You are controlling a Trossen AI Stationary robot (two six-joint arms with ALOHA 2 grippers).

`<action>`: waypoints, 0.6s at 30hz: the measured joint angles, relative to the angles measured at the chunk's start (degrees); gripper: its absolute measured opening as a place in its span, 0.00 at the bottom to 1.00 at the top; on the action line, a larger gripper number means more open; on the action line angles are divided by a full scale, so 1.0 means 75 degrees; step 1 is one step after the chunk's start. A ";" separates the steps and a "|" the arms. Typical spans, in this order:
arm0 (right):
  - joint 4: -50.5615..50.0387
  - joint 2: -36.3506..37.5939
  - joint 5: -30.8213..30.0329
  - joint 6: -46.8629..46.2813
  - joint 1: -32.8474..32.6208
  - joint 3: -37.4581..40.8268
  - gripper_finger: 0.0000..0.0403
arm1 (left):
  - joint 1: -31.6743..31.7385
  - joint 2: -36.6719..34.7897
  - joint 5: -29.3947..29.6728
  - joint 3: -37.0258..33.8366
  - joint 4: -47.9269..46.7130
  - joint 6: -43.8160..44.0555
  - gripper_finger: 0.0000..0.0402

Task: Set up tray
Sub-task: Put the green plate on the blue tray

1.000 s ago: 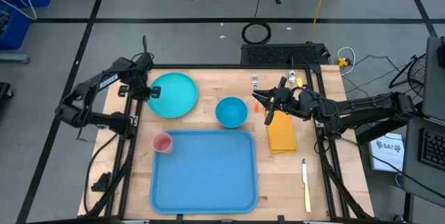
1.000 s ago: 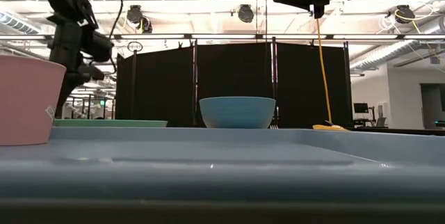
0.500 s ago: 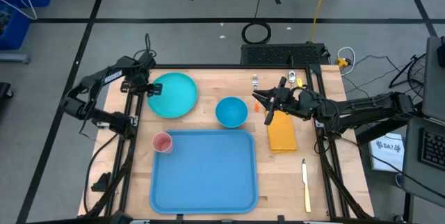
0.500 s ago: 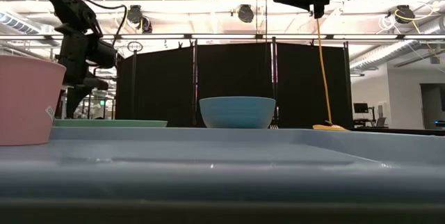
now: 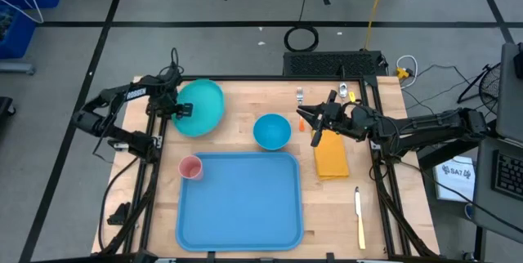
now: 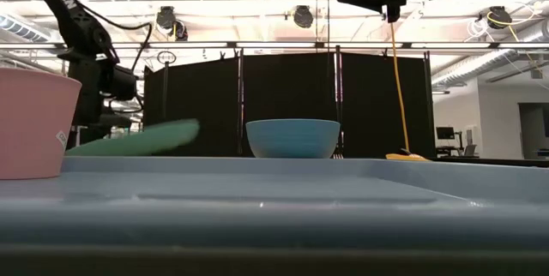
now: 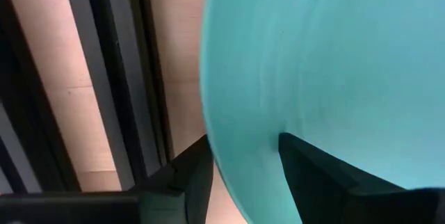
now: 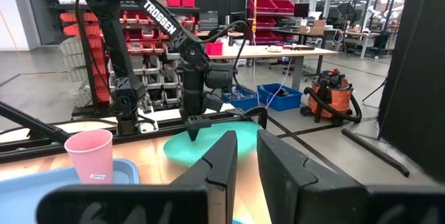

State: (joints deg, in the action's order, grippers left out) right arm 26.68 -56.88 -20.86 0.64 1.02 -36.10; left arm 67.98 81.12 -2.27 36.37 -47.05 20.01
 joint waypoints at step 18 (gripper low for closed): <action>0.0040 0.0002 0.0000 -0.0140 0.0003 0.0000 0.12 | -0.0002 -0.0265 -0.0494 0.0208 0.0191 -0.0380 0.03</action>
State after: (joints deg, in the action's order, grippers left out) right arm 26.98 -56.86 -20.86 -0.40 1.04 -36.10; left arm 67.96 79.13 -5.98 37.93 -45.62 17.16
